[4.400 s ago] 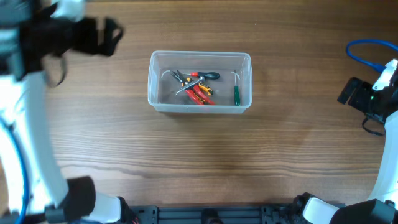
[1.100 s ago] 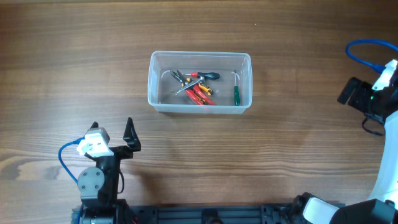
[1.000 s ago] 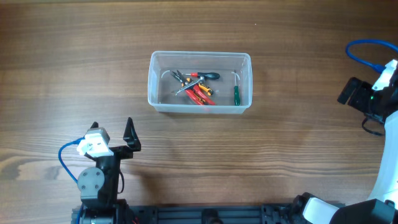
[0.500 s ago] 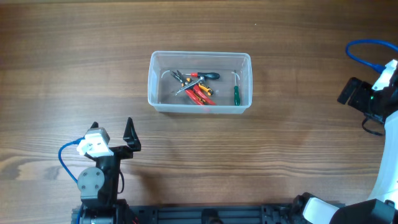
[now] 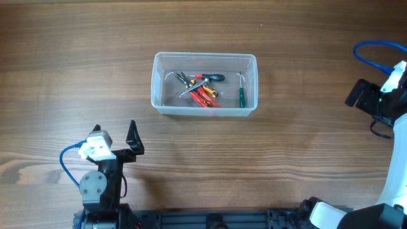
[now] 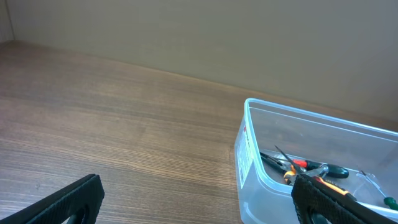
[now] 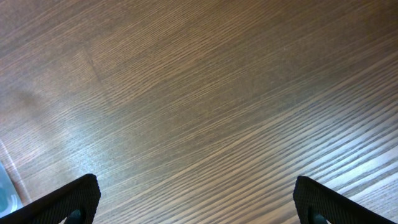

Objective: Pack container

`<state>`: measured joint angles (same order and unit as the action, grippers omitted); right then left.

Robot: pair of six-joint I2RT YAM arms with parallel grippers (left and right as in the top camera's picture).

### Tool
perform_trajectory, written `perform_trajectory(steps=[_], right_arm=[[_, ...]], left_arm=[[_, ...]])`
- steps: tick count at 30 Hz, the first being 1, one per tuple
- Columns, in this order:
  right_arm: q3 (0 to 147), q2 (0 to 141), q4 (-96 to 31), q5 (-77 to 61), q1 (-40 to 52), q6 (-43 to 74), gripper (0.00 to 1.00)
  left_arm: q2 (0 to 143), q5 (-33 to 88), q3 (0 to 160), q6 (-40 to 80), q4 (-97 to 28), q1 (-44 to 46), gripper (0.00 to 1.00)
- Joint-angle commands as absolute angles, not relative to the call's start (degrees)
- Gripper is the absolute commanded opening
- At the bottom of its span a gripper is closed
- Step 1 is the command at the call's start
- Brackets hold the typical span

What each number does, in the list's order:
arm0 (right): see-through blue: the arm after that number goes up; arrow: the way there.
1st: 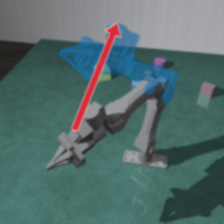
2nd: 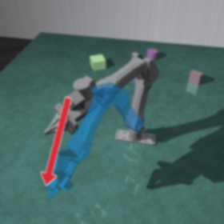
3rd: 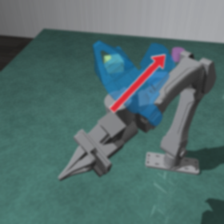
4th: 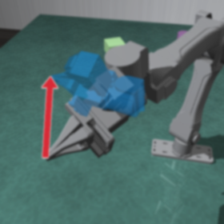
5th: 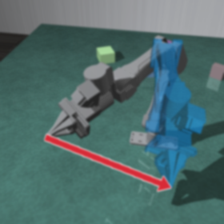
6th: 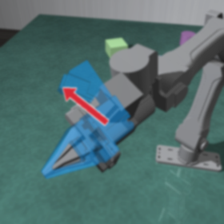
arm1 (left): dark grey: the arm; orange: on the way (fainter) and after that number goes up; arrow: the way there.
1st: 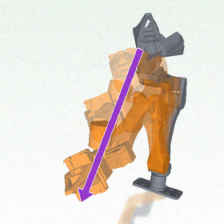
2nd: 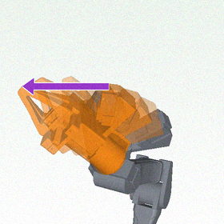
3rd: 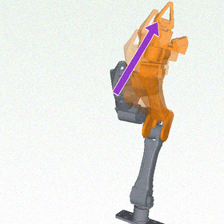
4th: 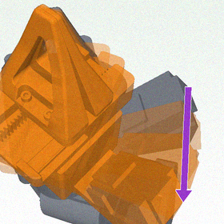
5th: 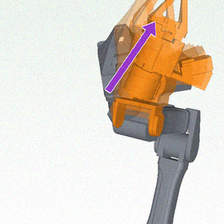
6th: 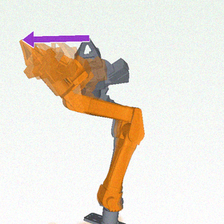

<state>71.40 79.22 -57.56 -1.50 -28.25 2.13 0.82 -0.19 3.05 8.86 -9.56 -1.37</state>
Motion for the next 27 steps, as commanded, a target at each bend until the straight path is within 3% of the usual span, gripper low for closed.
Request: perform_trajectory(steps=[1, 14, 19, 27], right_arm=[[71.3, 76.0, -57.4, -2.0, -28.4, 3.0, 1.00], [71.3, 71.8, -57.4, -2.0, -28.4, 3.0, 1.00], [71.2, 61.5, -55.8, -2.0, -27.3, 5.5, 1.00], [56.6, 41.7, -30.2, -2.0, -13.5, 9.6, 1.00]], left_arm=[[0.3, -1.0, 2.6, 7.7, -9.1, -1.0, 1.00], [0.3, -1.0, 2.6, 7.7, -9.1, -1.0, 1.00], [0.3, -1.0, 2.6, 7.7, -9.2, -1.0, 1.00], [0.3, -1.0, 2.6, 7.7, -9.2, -1.0, 1.00]])
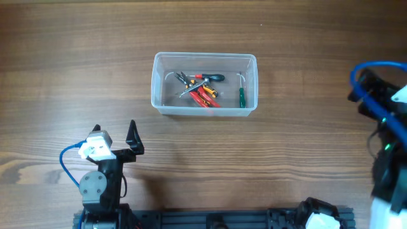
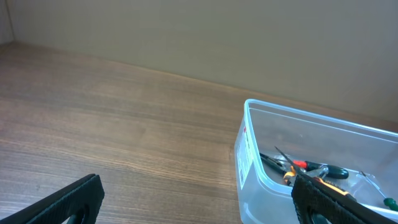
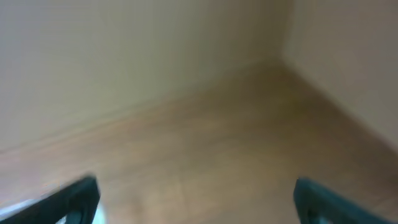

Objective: Pack container

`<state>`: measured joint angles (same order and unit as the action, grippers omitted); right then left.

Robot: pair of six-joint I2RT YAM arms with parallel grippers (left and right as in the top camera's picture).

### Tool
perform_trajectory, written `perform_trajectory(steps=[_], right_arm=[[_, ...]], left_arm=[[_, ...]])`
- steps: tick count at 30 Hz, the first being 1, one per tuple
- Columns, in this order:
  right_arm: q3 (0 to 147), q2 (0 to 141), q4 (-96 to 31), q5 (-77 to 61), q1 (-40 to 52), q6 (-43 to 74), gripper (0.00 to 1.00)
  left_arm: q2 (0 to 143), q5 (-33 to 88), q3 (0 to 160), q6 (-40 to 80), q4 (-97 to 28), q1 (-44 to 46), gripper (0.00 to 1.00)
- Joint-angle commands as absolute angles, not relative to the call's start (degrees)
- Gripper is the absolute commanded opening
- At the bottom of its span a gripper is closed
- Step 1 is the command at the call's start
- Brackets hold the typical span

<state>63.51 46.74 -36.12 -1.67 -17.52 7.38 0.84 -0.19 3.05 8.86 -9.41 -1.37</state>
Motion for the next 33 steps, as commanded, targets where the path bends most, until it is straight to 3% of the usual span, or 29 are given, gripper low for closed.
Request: perform_trajectory(steps=[1, 9, 13, 19, 33], right_arm=[[54.2, 39.7, -26.6, -2.0, -12.3, 11.1, 1.00], [31.1, 23.0, 2.4, -1.1, -3.8, 16.5, 1.00], [24.7, 16.9, 3.2, 1.8, -0.6, 16.2, 1.00], [18.5, 9.5, 4.1, 1.7, 2.0, 6.4, 1.00], [8.3, 0.1, 6.8, 0.5, 3.9, 5.9, 1.00]], left_arm=[[0.3, -1.0, 2.6, 7.7, -9.1, -1.0, 1.00], [0.4, -1.0, 2.6, 7.7, -9.1, -1.0, 1.00], [0.4, -1.0, 2.6, 7.7, -9.1, -1.0, 1.00], [0.4, -1.0, 2.6, 7.7, -9.1, -1.0, 1.00], [0.4, -1.0, 2.6, 7.7, -9.1, -1.0, 1.00]])
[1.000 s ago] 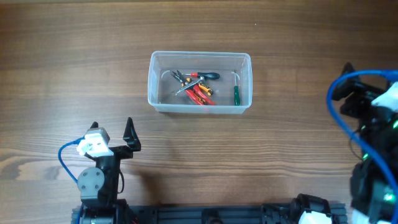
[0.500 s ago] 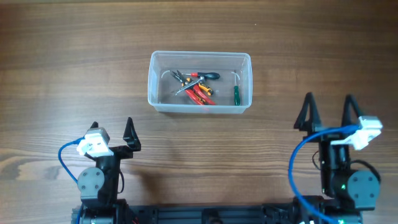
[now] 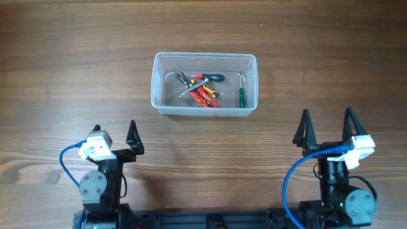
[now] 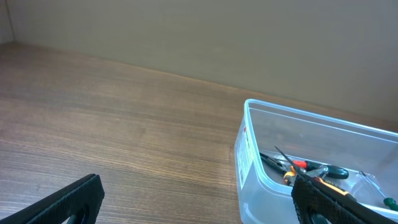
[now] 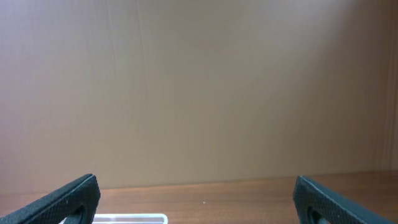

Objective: Pack container

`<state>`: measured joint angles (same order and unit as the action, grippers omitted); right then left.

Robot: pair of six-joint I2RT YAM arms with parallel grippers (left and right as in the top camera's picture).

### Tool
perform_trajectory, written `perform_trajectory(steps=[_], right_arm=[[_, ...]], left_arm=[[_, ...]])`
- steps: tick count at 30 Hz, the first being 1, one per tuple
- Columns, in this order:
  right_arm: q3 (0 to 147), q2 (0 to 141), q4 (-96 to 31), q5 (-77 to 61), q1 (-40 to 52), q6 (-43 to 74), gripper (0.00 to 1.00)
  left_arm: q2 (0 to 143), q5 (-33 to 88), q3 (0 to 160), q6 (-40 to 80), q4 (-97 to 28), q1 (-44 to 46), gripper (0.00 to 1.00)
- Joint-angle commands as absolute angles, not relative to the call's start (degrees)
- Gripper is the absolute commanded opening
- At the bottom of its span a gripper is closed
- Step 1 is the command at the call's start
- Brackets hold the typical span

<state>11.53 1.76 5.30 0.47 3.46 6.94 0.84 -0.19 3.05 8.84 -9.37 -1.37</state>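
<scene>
A clear plastic container [image 3: 157, 83] stands at the table's middle, its near left corner [image 4: 244, 155] in the left wrist view. Inside lie small pliers with red and orange handles [image 3: 202, 92] and a green-handled screwdriver [image 3: 241, 95]. My left gripper [image 3: 115, 135] rests open at the front left, nothing between its fingers. At the front right my right gripper [image 3: 326, 125] is also open and empty, and its wrist view catches only a strip of the container's rim [image 5: 130, 218].
The wooden table [image 3: 76, 57] stretches around the container. A beige wall [image 5: 199, 87] fills most of the right wrist view. Blue cables [image 3: 289, 184] loop beside both arm bases at the front edge.
My right arm was at the far right edge of the table; now it is parked at the front right, gripper open and facing the wall. The left arm and container are unchanged.
First my right gripper was over bare table at the far right, open and looking down. Then it was still at the right edge, its view blurred toward the wall. Now it is at the front right. The left gripper stayed open and still throughout.
</scene>
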Motion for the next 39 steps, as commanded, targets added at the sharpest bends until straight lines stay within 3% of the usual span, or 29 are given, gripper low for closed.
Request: perform_trajectory(steps=[1, 15, 39], right_arm=[[7.4, 0.1, 6.9, 0.1, 3.9, 6.0, 1.00], [0.3, 0.1, 0.0, -3.1, 4.0, 1.8, 1.00], [0.3, 0.1, 0.1, -3.1, 4.0, 0.2, 1.00]], left_arm=[[0.4, -1.0, 2.6, 7.8, -9.2, -1.0, 1.00], [0.4, -1.0, 2.6, 7.7, -9.1, -1.0, 1.00], [0.4, -1.0, 2.6, 7.7, -9.1, -1.0, 1.00]])
